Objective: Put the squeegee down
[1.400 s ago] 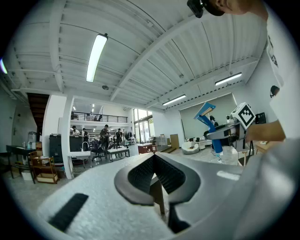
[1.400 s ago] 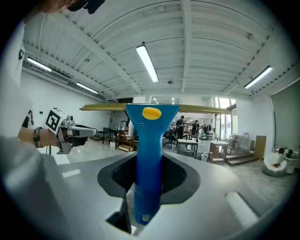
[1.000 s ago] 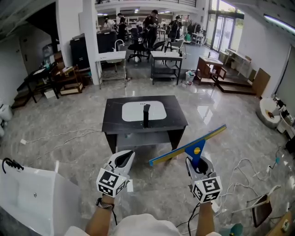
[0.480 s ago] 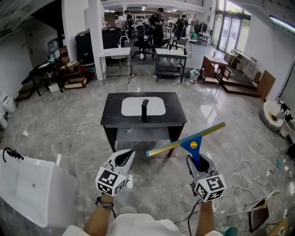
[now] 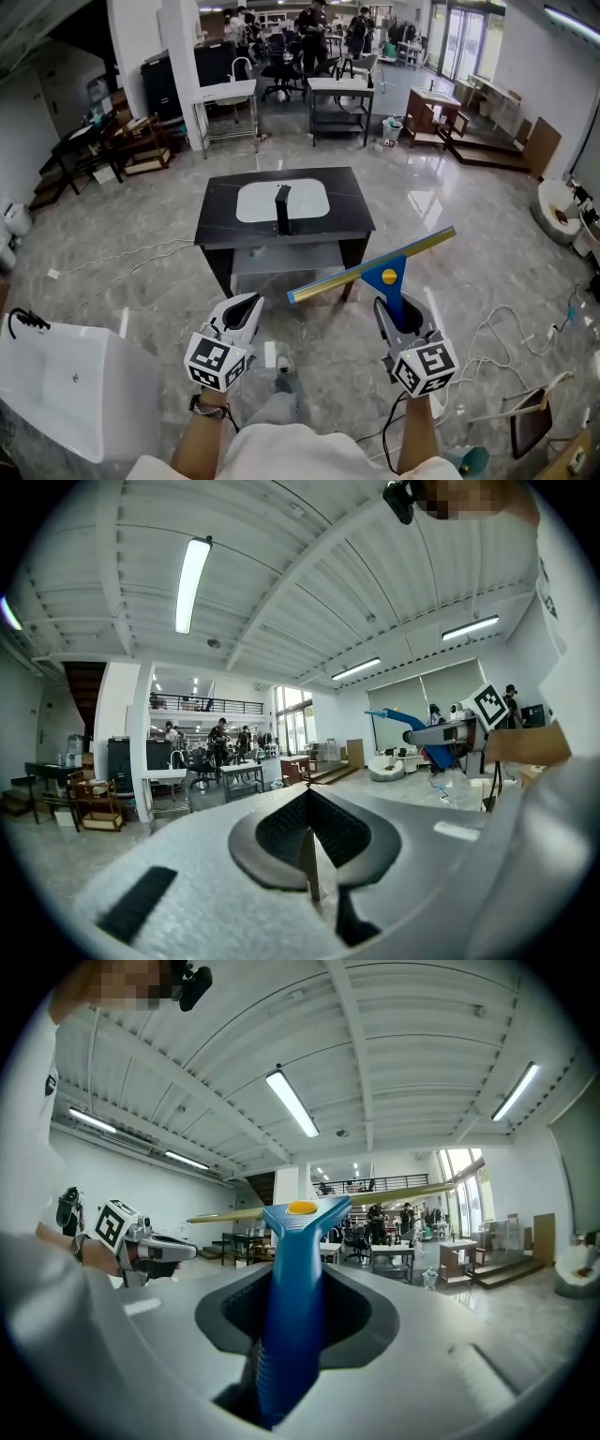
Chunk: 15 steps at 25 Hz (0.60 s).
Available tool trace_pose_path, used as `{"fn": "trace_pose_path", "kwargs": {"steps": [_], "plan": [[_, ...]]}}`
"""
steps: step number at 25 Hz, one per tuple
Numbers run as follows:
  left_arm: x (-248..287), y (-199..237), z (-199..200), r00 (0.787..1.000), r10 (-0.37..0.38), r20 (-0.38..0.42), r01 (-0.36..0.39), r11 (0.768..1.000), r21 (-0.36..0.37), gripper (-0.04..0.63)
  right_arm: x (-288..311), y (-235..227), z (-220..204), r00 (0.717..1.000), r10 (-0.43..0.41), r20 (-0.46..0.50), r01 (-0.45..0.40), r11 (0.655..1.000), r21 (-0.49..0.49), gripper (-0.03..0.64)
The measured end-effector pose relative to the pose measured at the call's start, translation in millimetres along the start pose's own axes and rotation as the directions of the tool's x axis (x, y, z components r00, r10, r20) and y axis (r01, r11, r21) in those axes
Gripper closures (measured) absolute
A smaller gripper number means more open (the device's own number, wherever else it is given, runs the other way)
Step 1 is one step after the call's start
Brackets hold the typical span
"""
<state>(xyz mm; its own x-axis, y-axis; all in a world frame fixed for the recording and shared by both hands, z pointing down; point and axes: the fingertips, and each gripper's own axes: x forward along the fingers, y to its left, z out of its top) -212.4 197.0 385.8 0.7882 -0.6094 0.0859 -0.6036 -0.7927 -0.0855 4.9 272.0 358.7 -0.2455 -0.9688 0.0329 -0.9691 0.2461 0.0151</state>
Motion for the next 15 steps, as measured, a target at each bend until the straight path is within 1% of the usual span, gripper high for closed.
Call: {"fn": "trace_pose_path", "kwargs": {"steps": [6,11,15], "plan": [[52,24,-4,1.000,-0.024,0.010,0.024,1.000,-0.008,0.589,38,-36,-6,1.000,-0.018,-0.007,0.019,1.000,0.012,0.489],[106,62,-2,0.999,-0.024,0.033,0.025,1.000,-0.010,0.590,87,-66,-3,1.000,-0.018,-0.006,0.018,1.000,-0.015,0.489],[146,94,1,0.999,-0.029,0.031,0.029,1.000,0.003,0.589,133,-89,2,1.000,-0.016,-0.005,0.016,1.000,-0.015,0.489]]}}
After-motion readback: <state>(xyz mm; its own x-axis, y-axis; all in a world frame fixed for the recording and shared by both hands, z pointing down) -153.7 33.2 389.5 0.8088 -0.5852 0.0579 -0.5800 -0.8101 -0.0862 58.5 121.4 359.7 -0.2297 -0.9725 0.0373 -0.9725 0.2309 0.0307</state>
